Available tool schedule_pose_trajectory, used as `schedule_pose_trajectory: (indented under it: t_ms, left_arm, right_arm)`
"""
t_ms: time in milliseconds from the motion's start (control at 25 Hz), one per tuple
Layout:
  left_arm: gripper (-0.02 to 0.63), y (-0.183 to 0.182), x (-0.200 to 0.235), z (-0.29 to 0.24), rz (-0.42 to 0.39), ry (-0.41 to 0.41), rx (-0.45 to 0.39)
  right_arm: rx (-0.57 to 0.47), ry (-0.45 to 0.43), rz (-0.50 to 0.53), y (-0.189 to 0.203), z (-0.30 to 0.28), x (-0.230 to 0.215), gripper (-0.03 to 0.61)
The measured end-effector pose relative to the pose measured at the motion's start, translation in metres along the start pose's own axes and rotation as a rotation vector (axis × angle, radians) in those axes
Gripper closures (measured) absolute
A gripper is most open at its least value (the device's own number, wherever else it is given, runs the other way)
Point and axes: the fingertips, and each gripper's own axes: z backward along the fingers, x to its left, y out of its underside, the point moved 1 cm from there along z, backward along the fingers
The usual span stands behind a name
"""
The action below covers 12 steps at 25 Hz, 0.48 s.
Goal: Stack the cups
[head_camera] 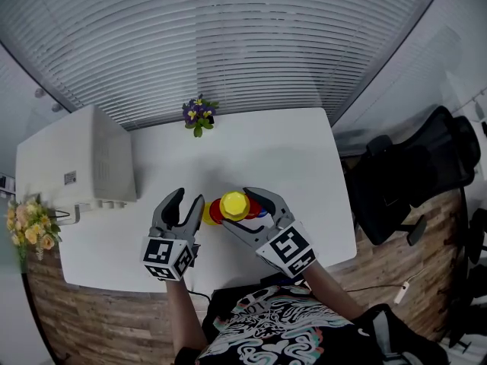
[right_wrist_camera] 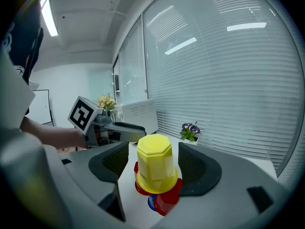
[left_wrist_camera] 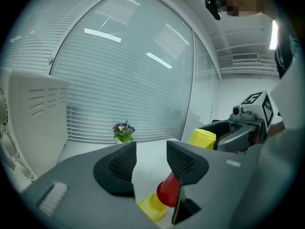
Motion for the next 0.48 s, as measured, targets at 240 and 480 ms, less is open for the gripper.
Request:
schedule_pose_trajectory:
  t_ms: [240, 480]
  left_arm:
    - [0.416, -0.01, 0.0, 0.013, 0.046, -0.009, -0.052]
    - [0.434, -0.007, -0.022, 0.035, 0.082, -0.001, -0.082]
  right_arm:
    - [-0.064, 0.069, -0.027, -0.002, 0.025, -0.014, 0.249]
    - [-0.081, 0.214, -0.09, 0.02, 0.071, -0.035, 0.288]
